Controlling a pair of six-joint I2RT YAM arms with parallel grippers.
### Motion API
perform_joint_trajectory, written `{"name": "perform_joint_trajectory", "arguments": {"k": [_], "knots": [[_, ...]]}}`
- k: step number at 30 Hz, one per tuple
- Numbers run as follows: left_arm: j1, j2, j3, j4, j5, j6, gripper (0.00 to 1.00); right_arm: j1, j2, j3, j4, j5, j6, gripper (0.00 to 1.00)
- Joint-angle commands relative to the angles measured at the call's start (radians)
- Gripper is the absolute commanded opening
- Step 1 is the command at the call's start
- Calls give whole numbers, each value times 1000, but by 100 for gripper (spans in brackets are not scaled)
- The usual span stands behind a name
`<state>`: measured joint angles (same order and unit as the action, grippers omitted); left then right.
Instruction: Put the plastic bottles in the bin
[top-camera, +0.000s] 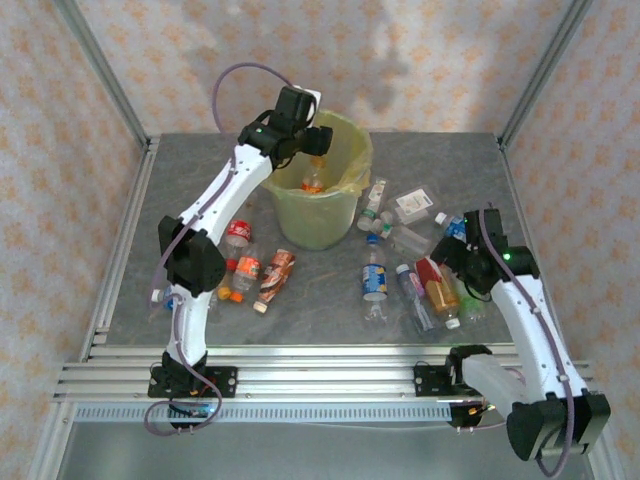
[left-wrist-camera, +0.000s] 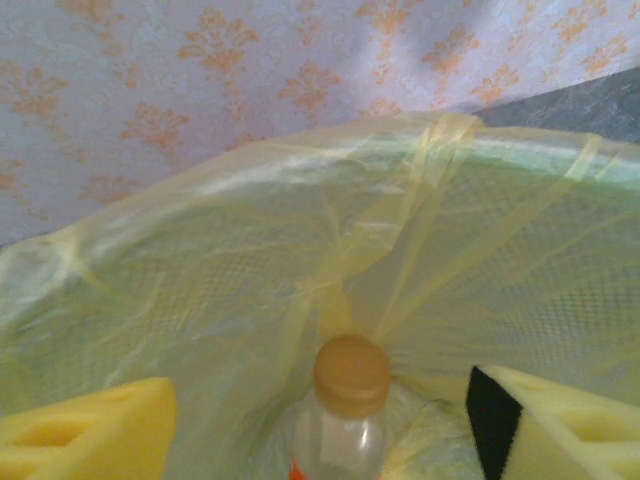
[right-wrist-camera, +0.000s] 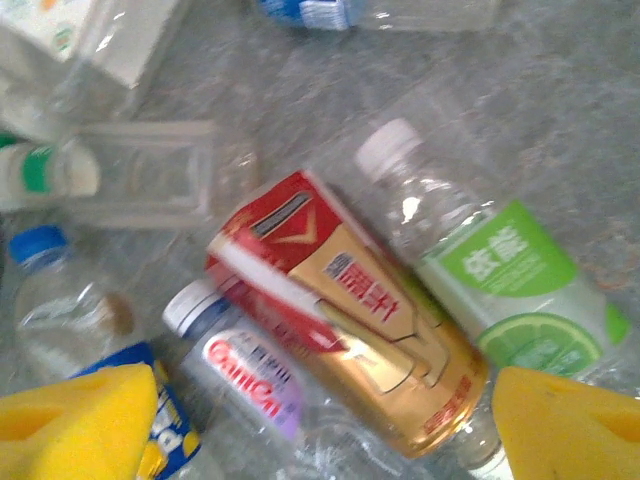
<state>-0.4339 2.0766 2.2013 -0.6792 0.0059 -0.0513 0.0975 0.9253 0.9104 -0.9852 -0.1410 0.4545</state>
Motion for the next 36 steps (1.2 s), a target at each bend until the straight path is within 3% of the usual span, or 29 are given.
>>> {"name": "perform_joint_trajectory", "arguments": {"k": [1,5,14,19,36], "knots": [[-12,-176,-26,1,-43,-20,88,61,-32,10,-16,-32,47,82],[-12,-352,-190,85,-92,-59,100,169,-36,-4,39,-21,107,78],[-12,-692,-583,237,-282,-208,100,361,99,35,-30,99,131,73],[-12,-816,-768,331,-357,-258,100,410,159,-8,-29,110,145,71],[-12,-878,-858,353,-400,-260,100,412,281,-115,77,68,170,74]]}}
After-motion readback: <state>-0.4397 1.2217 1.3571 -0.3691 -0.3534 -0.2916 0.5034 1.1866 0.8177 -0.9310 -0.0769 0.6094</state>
